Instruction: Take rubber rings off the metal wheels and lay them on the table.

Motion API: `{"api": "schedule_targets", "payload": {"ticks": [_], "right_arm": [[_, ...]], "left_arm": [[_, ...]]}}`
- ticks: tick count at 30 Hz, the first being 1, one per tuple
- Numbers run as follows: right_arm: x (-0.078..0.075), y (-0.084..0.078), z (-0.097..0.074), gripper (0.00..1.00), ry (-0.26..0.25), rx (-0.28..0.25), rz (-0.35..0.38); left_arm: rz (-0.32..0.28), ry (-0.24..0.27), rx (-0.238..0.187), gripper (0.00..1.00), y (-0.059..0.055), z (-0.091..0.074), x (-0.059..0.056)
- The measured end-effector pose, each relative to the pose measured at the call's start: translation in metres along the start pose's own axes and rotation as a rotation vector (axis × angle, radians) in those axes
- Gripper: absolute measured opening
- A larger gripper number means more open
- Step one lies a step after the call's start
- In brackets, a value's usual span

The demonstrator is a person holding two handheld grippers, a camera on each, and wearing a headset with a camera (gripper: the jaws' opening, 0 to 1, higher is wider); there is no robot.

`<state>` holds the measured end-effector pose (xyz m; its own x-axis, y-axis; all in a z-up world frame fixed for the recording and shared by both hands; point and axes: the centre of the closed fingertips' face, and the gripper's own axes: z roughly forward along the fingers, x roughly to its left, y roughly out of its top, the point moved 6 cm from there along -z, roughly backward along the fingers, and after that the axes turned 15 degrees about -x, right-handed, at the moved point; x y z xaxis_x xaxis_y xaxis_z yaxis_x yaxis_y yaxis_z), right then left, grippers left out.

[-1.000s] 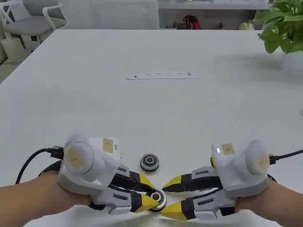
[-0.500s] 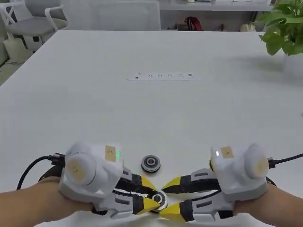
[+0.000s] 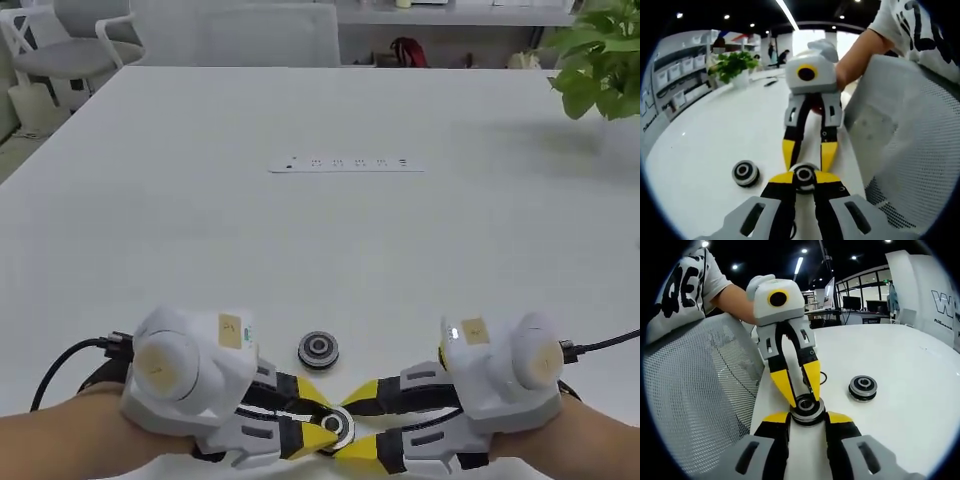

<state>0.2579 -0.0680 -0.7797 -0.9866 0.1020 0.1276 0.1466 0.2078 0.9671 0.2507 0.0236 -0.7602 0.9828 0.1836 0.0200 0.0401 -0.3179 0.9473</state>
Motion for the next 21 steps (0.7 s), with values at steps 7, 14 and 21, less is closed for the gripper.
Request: {"api": "schedule_targets", "payload": {"ticks": [7,14,21], "right_arm": [[0.0001,-0.0007,-0.0029,0.22,-0.001,0.004,-0.007],[0.0002,-0.0005,-0.0049,0.21,-0.004,0.008,-0.003],[-0.0002,-0.0009,-0.0072,0.19,-0.009,0.006,0.014]], "left_arm": [[-0.003,0.002,-0.002,0.13,0.0,0.0,-0.0001],[-0.001,0.005,-0.005,0.13,0.0002,0.0,-0.0003],[-0.005,0.006,-0.008,0.13,0.0001,0.0,-0.0002]]}}
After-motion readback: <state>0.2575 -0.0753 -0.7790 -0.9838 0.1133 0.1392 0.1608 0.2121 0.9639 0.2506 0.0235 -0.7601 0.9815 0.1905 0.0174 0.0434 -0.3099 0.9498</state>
